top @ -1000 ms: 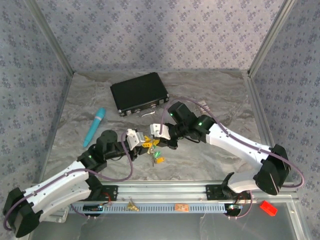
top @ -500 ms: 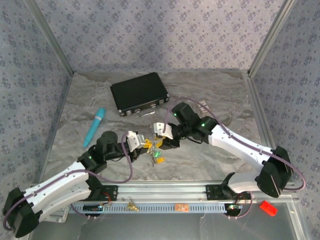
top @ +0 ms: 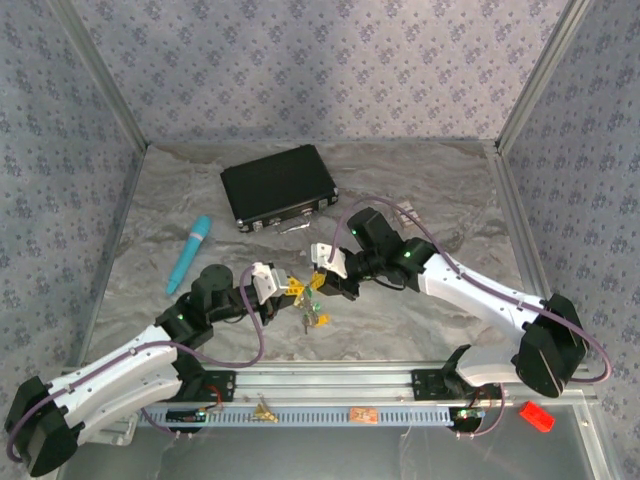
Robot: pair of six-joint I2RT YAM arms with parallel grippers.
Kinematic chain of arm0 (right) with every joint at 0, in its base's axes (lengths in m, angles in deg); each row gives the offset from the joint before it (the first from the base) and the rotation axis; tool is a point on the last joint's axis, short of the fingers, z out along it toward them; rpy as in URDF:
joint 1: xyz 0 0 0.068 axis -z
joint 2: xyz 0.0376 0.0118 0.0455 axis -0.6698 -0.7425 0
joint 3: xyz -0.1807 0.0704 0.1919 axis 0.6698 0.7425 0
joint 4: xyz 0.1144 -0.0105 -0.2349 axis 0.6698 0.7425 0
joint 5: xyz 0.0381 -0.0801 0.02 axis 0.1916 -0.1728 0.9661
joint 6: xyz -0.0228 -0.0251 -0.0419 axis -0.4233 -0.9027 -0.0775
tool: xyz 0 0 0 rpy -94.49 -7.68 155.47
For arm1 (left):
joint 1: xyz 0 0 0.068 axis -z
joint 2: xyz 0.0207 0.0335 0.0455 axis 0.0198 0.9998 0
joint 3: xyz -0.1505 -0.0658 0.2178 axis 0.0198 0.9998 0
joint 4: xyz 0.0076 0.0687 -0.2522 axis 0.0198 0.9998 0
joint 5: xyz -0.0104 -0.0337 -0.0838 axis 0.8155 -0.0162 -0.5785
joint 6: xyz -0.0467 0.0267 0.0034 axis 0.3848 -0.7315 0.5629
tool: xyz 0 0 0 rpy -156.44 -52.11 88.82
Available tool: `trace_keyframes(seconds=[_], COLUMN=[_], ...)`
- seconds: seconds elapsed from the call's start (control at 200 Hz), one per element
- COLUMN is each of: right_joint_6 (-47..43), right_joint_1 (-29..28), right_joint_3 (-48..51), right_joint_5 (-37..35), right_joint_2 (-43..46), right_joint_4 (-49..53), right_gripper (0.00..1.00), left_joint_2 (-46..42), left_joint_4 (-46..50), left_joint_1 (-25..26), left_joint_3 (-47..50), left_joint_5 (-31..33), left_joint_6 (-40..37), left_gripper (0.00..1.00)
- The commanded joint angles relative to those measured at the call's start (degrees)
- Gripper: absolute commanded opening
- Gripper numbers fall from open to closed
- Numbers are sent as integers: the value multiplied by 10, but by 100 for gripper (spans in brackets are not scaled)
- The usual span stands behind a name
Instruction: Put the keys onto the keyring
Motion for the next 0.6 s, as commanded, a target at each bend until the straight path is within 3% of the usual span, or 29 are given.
trace_keyframes(seconds=[0.0, 0.14, 0.325, 0.595], right_joint_6=[2, 7, 13, 41], right_joint_1=[5, -1, -3, 14], right_joint_3=[-6, -24, -20, 33], right_joint_5=[2, 14, 23, 42], right_joint_2=[-13, -37, -21, 30], right_joint_4=[17, 33, 22, -61], right_gripper=[8, 10, 21, 29], left_joint_2=[-8, -3, 0, 1], left_joint_4=[-50, -74, -71, -78], left_joint_1=[2, 3, 3, 4], left_joint_3=[-1, -5, -1, 13], left_joint_5=[-12, -23, -17, -13], left_joint_6=[9, 14, 11, 20], left_gripper=[0, 0, 0, 0])
